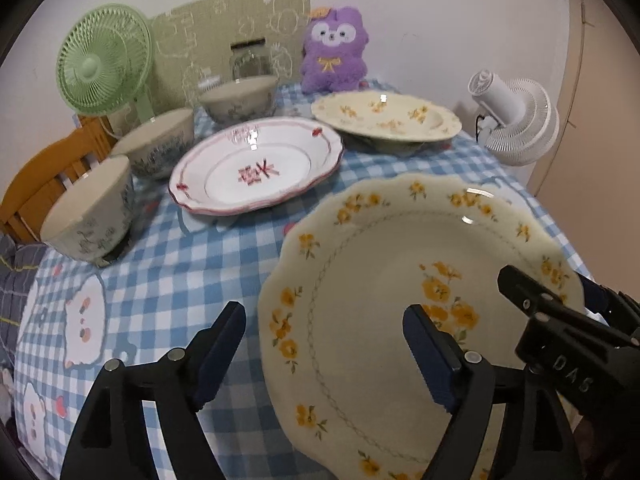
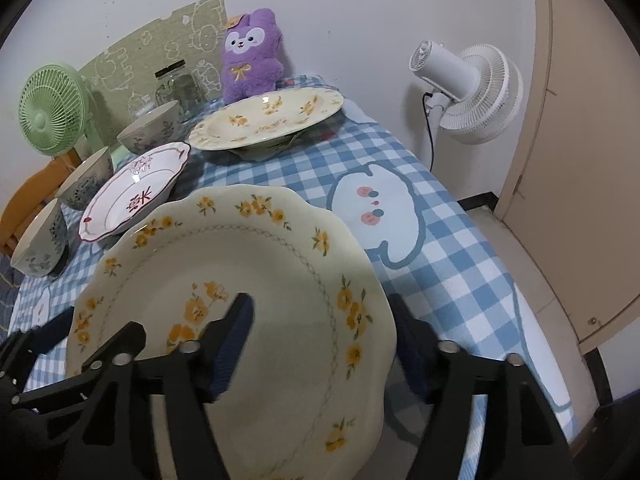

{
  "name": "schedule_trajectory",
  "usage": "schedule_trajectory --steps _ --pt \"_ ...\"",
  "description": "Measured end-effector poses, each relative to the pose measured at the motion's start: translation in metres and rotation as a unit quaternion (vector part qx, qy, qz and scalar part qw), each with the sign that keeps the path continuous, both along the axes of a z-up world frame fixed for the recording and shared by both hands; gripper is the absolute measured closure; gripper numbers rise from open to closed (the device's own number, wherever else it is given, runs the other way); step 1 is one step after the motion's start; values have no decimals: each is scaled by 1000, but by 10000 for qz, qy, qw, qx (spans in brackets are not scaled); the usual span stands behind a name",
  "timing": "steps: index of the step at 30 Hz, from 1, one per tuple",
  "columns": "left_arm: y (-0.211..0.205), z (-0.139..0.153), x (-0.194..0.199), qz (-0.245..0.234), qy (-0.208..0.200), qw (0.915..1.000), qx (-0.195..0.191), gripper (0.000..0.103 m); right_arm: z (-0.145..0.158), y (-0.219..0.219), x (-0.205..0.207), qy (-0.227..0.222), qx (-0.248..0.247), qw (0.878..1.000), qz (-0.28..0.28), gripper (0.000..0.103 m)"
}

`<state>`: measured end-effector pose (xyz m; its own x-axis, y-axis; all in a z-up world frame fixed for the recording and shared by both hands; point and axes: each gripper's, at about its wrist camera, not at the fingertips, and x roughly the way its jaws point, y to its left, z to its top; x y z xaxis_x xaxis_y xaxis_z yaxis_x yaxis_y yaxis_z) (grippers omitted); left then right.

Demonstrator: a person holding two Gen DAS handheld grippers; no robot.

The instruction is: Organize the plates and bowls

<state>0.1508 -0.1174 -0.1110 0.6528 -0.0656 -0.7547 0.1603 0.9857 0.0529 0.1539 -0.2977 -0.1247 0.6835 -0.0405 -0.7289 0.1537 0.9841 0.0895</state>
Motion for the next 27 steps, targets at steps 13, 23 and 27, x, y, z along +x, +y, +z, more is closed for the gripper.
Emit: schedule_trajectory --steps 13,23,27 --pt "10 37 -26 -7 -393 9991 -169 16 41 10 -28 -427 -185 9989 -18 27" --pt "30 71 -46 211 -780 9964 -242 1 81 21 -52 -910 -331 9953 -43 24" --pt "39 84 -51 201 -833 9959 -303 0 99 29 -65 -1182 -435 9920 -123 19"
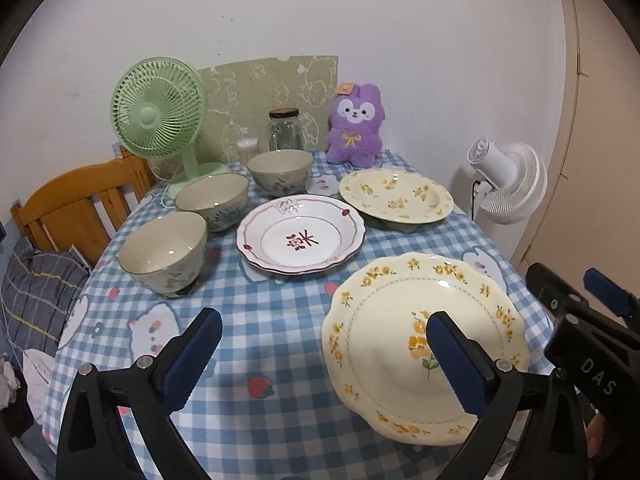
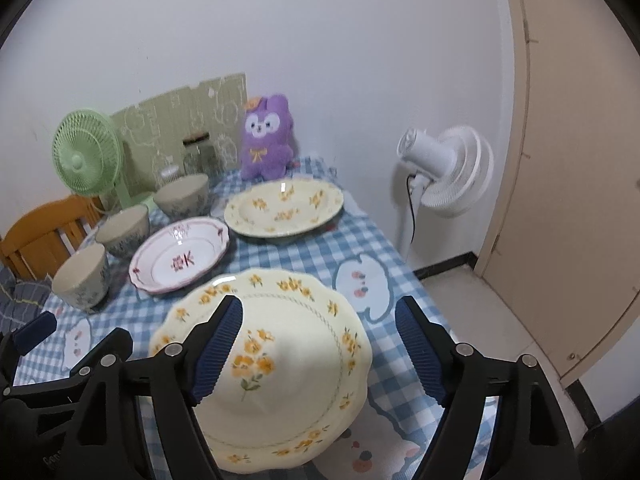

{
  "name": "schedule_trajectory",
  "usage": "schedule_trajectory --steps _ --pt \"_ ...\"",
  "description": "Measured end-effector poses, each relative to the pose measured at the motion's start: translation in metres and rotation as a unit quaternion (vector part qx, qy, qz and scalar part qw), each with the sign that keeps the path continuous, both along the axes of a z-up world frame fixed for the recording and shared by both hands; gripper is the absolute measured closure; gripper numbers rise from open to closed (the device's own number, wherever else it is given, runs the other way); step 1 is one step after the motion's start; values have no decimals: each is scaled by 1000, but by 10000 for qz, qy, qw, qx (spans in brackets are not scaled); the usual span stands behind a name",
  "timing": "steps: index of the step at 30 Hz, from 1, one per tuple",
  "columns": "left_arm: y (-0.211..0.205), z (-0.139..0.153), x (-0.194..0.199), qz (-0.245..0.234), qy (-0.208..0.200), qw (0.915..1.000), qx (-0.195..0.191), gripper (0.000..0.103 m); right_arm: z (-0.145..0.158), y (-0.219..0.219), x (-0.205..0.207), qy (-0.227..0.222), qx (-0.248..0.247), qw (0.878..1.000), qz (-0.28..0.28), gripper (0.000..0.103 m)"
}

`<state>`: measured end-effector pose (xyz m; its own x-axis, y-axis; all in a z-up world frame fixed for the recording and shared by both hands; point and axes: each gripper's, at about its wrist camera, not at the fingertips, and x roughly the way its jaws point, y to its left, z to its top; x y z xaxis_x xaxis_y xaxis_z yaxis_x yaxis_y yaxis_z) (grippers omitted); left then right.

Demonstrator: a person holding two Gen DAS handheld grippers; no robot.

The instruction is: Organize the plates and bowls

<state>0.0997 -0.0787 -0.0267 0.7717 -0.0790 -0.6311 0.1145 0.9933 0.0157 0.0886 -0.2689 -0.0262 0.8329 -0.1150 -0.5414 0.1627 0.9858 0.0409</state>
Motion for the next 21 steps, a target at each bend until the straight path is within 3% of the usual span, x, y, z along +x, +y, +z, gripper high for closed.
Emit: schedule_trajectory --steps 5,21 --pt "1 15 -9 -83 -139 9998 134 0 22 7 -14 -334 -84 9994 4 8" --pt "8 49 -18 -246 -510 9984 -54 0 60 22 -31 -588 -254 9979 -18 4"
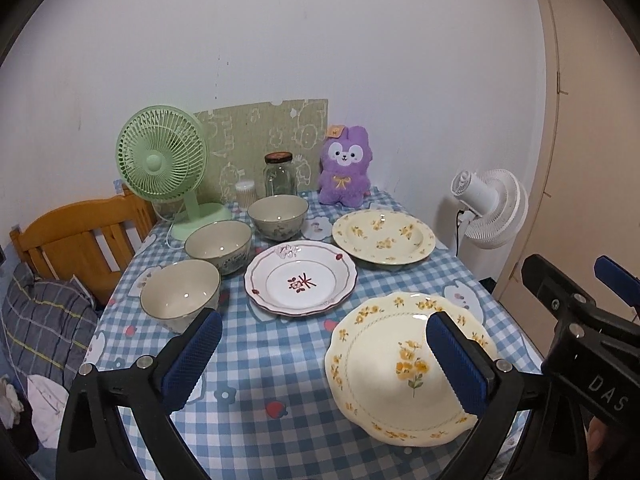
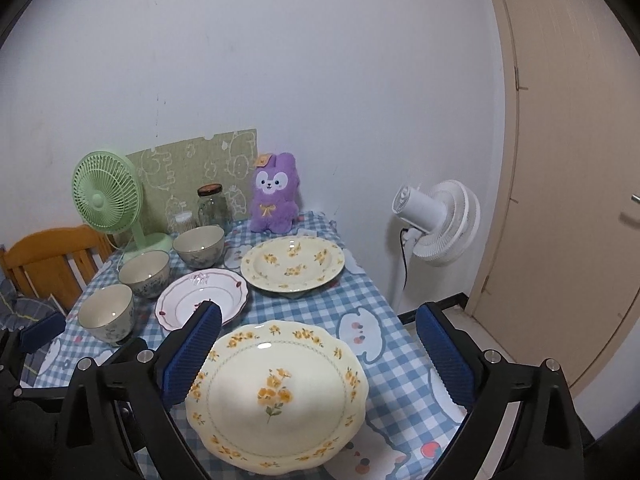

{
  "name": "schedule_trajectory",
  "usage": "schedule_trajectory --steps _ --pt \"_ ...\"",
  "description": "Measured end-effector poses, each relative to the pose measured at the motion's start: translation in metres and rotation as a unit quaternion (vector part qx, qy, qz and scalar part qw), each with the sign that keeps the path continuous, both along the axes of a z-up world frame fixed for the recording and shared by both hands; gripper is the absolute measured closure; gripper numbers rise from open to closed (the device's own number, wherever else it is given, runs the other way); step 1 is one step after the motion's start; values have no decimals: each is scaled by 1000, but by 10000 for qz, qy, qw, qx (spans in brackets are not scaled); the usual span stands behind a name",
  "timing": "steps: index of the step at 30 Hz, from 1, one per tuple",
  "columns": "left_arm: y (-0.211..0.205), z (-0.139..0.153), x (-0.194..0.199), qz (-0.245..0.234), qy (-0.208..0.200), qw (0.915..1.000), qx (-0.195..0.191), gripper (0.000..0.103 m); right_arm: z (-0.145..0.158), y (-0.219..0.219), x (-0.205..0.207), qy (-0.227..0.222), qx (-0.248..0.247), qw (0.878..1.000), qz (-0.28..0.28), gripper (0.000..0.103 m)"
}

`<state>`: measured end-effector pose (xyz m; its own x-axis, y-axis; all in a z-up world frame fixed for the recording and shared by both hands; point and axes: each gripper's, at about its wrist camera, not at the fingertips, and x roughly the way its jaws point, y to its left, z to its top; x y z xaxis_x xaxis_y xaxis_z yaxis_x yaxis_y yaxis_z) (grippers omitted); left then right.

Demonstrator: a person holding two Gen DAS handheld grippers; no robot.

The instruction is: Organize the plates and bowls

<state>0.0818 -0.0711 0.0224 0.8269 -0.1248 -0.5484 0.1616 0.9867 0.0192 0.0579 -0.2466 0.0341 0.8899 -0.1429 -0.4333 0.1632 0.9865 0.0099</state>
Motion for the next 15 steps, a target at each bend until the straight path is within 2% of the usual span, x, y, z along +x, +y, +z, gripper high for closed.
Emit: schedule_trajectory --steps 7,15 --pt "-4 9 12 -128 -67 9999 -13 0 9 -1 7 -40 36 10000 -68 3" --pt "-13 11 44 -157 -89 9998 11 0 14 -7 41 6 -23 9999 -105 2"
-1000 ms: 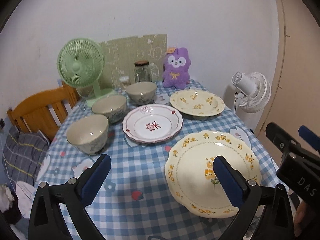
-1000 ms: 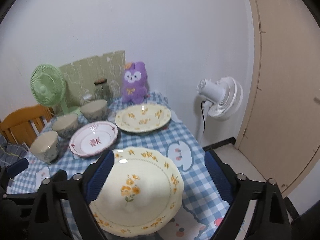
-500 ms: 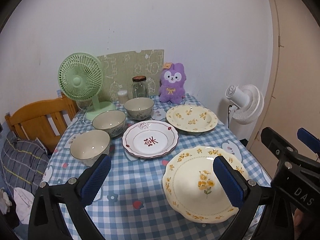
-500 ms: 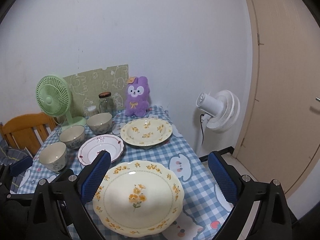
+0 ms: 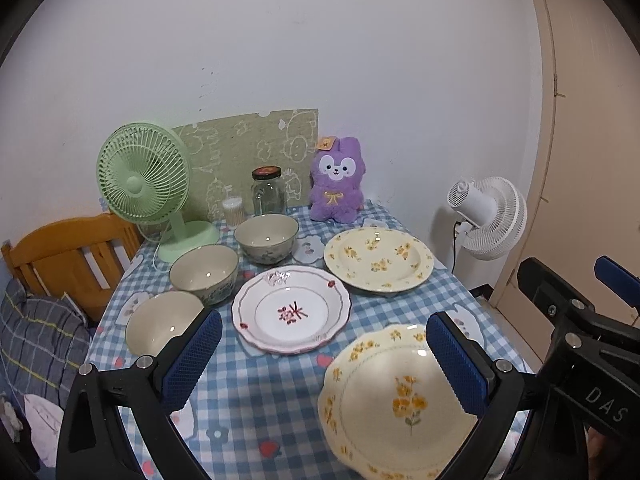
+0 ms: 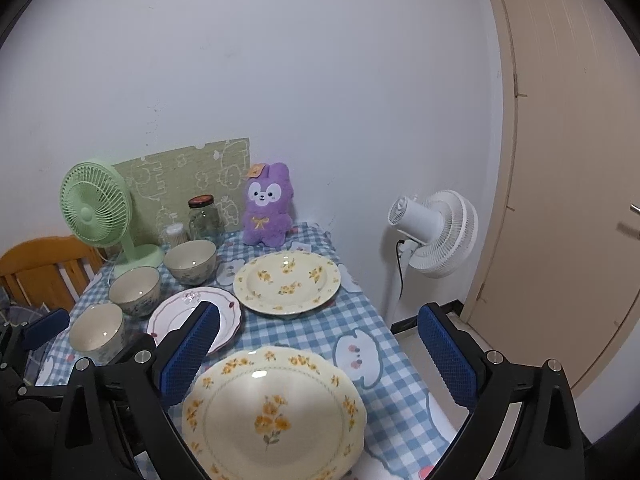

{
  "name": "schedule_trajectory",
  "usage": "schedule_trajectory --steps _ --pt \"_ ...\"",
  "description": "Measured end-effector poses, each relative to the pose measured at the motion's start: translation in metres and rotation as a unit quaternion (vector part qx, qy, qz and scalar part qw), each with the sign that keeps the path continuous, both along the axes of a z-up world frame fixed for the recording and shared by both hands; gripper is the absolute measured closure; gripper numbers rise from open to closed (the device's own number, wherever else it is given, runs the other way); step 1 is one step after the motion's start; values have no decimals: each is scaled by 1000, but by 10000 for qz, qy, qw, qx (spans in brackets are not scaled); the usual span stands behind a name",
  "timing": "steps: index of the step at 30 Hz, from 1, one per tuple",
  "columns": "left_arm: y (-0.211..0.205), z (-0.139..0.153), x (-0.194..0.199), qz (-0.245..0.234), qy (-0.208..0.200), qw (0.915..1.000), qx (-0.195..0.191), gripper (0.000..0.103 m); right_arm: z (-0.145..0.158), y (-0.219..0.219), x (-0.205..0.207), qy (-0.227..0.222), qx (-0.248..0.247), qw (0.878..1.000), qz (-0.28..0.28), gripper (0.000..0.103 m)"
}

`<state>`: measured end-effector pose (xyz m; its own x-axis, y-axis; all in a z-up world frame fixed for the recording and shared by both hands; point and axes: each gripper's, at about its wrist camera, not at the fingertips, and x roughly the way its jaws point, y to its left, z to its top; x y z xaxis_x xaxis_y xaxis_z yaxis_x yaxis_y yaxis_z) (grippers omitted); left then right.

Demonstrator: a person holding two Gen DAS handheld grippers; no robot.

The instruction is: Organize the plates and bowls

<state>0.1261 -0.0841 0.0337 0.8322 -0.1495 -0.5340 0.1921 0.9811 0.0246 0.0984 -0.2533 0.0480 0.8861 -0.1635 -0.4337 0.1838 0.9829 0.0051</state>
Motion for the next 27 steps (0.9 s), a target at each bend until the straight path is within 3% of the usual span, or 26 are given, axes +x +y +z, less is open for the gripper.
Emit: schedule_trajectory --steps 10,14,21,27 --pt "-9 9 61 45 193 9994 -266 0 11 -15 67 24 179 9996 220 2" --pt "-14 26 82 70 524 9980 -349 0 31 -20 85 134 334 9988 339 2" --pt "-29 69 110 172 712 9970 -251 1 73 -30 116 444 384 9977 331 2" --pt "-37 79 134 200 823 9962 -210 1 88 -37 139 570 379 9973 281 2"
